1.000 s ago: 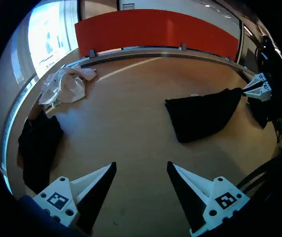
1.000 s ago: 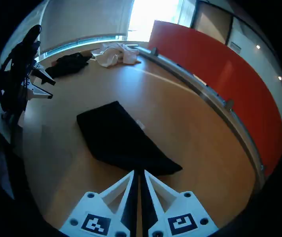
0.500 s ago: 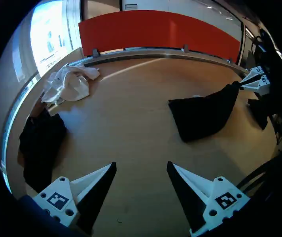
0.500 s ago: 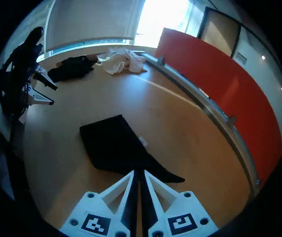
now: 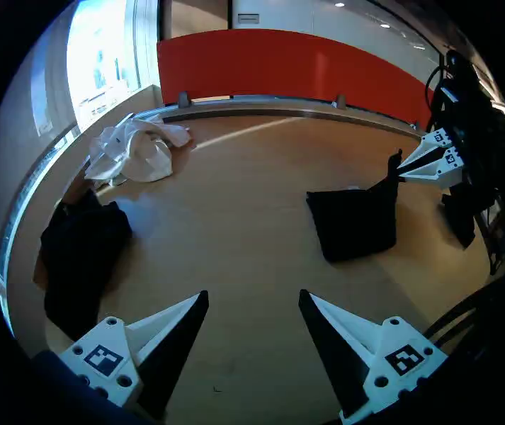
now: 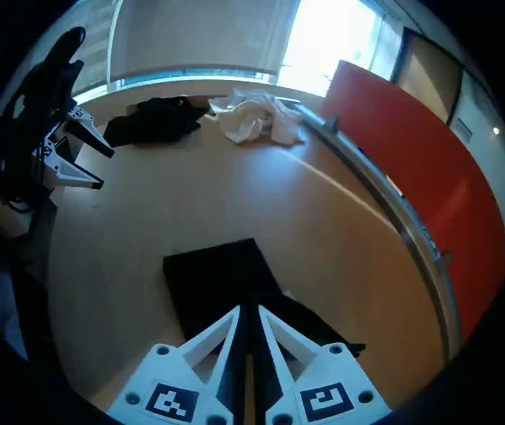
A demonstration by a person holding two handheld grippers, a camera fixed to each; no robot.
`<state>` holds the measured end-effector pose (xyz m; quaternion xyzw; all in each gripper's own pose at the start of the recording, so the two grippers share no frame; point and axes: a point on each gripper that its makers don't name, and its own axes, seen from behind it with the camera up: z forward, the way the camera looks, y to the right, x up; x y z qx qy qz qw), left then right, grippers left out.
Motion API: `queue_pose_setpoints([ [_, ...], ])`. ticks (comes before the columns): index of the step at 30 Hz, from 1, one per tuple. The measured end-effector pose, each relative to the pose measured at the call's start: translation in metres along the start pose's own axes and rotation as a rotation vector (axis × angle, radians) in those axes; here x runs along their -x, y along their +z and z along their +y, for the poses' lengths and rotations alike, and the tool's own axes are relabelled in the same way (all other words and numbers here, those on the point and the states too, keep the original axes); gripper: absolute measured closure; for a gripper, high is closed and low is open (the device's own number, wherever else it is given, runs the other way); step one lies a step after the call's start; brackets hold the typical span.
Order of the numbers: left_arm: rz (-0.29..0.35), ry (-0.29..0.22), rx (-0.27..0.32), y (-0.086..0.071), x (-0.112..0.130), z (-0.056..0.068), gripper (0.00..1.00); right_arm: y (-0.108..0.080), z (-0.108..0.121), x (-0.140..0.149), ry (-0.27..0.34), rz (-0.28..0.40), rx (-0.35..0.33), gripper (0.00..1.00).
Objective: Fold towel
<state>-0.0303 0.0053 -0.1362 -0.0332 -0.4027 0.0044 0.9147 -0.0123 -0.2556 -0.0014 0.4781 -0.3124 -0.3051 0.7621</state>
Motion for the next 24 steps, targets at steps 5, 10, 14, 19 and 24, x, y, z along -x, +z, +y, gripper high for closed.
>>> queue_pose_setpoints([
  [5, 0.005, -0.016, -0.010, -0.006, 0.003, -0.005, 0.05, 0.028, -0.025, -0.017, -0.017, 0.003, -0.055, 0.97],
  [10, 0.007, -0.033, -0.022, -0.009, 0.007, -0.012, 0.05, 0.057, -0.053, -0.019, -0.019, -0.010, -0.111, 0.97],
  [14, 0.008, -0.047, -0.027, -0.009, 0.009, -0.016, 0.05, 0.078, -0.069, -0.008, -0.012, -0.044, -0.147, 0.97],
  [19, 0.008, -0.055, -0.024, -0.008, 0.009, -0.017, 0.05, 0.088, -0.075, 0.001, 0.008, -0.064, -0.157, 0.96],
  [24, 0.006, -0.050, -0.021, -0.006, 0.010, -0.017, 0.05, 0.088, -0.074, 0.001, 0.023, -0.062, -0.160, 0.93],
])
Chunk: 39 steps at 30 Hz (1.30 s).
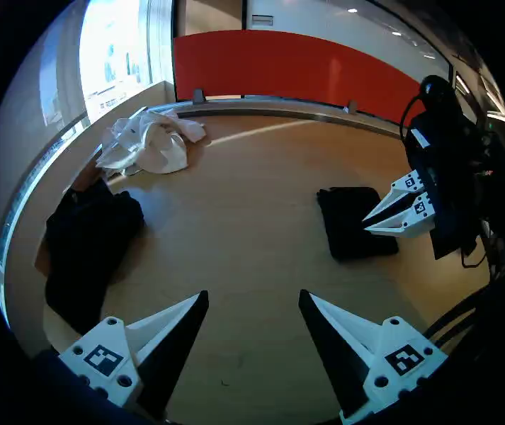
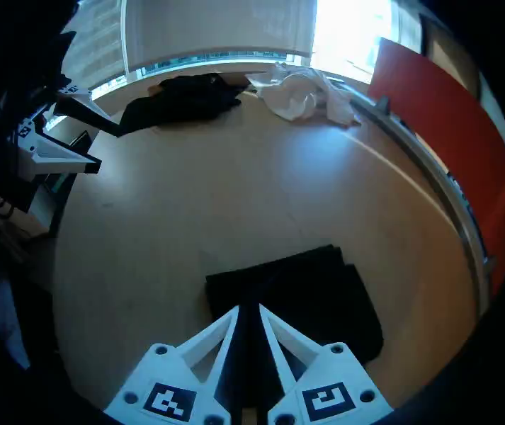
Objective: Fold towel
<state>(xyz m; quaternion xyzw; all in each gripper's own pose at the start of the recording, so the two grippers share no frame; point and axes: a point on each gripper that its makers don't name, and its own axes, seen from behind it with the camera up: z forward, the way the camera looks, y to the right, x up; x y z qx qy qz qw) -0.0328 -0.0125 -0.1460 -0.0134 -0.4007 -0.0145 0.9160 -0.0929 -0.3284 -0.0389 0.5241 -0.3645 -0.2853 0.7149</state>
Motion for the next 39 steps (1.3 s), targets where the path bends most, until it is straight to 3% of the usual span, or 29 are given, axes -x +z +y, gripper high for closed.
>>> queue_pose_setpoints([
  [3, -0.001, 0.000, 0.002, 0.001, 0.000, 0.000, 0.05, -0.001, 0.000, 0.000, 0.001, 0.002, -0.002, 0.84],
  [7, -0.002, -0.003, 0.003, 0.002, -0.001, 0.001, 0.05, -0.004, 0.000, -0.001, 0.006, 0.006, -0.007, 0.57],
  [11, -0.003, -0.003, 0.003, 0.003, -0.002, 0.001, 0.05, -0.006, 0.000, 0.001, 0.010, 0.006, -0.011, 0.51],
  [24, 0.000, -0.004, -0.001, 0.005, -0.005, 0.004, 0.05, -0.023, 0.001, 0.026, 0.062, -0.003, 0.019, 0.49],
  [39, -0.003, 0.010, 0.000, 0.006, -0.005, 0.005, 0.05, -0.045, 0.000, 0.080, 0.149, -0.048, 0.075, 0.45],
])
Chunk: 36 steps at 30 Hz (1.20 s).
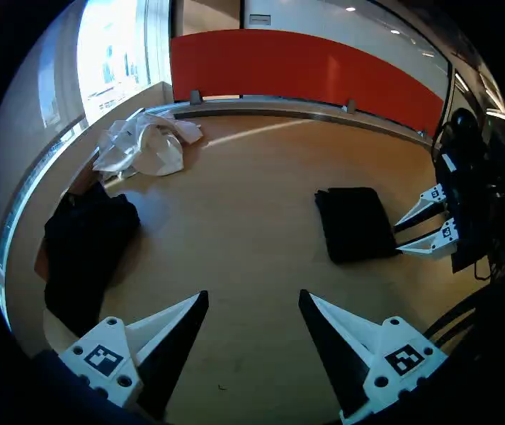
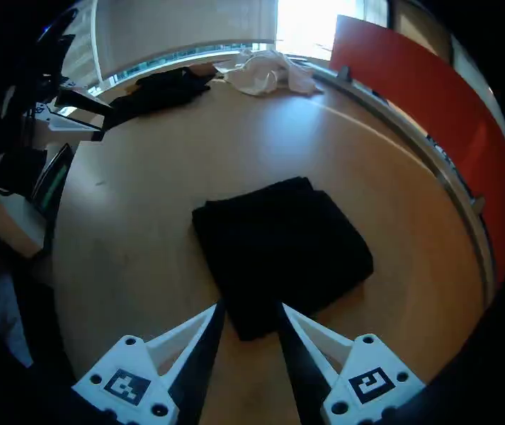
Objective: Fold towel
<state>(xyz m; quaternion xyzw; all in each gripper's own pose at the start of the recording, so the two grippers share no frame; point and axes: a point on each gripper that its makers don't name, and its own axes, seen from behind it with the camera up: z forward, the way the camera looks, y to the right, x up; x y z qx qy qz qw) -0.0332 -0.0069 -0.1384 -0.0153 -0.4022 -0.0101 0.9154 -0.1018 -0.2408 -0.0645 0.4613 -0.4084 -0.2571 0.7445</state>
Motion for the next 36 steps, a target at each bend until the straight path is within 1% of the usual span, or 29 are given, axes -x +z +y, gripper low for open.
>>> queue_pose_setpoints([
  [2, -0.001, 0.000, 0.000, 0.000, 0.000, 0.000, 0.05, -0.001, 0.002, 0.005, 0.008, -0.005, 0.006, 0.40],
  [6, -0.002, 0.002, 0.002, 0.001, 0.000, 0.002, 0.05, -0.001, 0.002, 0.013, 0.019, -0.015, 0.014, 0.40],
  [14, -0.001, 0.001, 0.003, 0.003, 0.000, 0.004, 0.05, 0.004, -0.004, 0.028, 0.037, -0.037, 0.016, 0.40],
  [20, -0.001, 0.006, 0.004, 0.003, -0.001, 0.004, 0.05, 0.008, -0.006, 0.031, 0.051, -0.038, 0.018, 0.40],
  [28, 0.001, 0.007, 0.005, 0.003, -0.002, 0.004, 0.05, 0.012, -0.003, 0.033, 0.082, -0.038, 0.023, 0.53],
  [36, 0.001, 0.013, 0.006, 0.004, -0.003, 0.005, 0.05, 0.013, 0.000, 0.034, 0.119, -0.032, 0.039, 0.75],
])
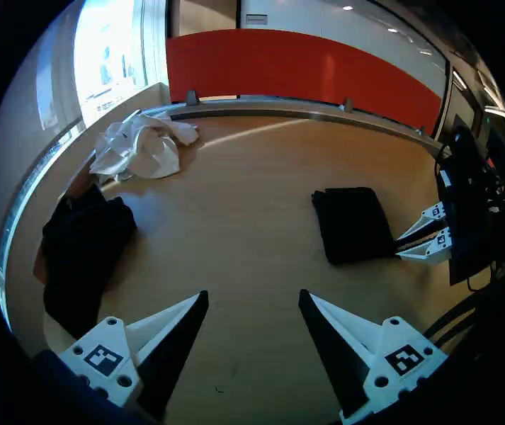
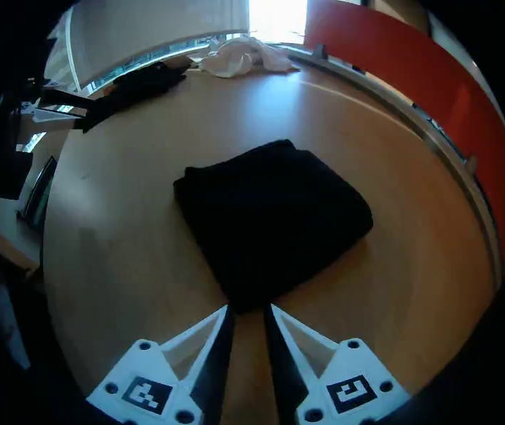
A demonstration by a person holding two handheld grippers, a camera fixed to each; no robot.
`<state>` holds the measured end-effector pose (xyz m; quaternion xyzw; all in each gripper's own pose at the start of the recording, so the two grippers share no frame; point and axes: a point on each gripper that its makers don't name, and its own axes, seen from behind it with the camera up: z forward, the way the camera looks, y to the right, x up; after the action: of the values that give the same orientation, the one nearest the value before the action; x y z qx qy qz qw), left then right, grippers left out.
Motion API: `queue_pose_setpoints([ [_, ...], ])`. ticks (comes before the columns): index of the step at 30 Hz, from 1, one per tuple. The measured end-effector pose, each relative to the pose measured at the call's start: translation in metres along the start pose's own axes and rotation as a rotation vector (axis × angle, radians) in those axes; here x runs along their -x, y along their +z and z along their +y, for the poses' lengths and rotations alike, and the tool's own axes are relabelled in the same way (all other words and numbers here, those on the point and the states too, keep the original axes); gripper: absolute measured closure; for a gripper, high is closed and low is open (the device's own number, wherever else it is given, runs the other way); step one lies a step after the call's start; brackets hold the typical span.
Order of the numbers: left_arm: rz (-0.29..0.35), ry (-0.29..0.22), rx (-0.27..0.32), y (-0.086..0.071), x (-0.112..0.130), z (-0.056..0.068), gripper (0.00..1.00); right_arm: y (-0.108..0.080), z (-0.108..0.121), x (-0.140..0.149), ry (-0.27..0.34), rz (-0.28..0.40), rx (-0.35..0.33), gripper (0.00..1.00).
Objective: Fold towel
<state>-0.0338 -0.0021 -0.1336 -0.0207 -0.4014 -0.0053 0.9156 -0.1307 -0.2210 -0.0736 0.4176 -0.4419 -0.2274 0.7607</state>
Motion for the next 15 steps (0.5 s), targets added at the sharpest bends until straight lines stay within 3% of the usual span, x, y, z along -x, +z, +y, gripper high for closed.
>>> queue_pose_setpoints([
  [8, 0.002, 0.002, 0.002, 0.0003, -0.0016, 0.0012, 0.05, 0.0009, -0.0032, 0.0001, 0.032, 0.016, 0.005, 0.92],
  [15, 0.001, 0.004, 0.003, 0.0002, -0.0006, 0.0020, 0.05, -0.0019, -0.0010, -0.0008, 0.044, 0.025, 0.009, 0.96],
])
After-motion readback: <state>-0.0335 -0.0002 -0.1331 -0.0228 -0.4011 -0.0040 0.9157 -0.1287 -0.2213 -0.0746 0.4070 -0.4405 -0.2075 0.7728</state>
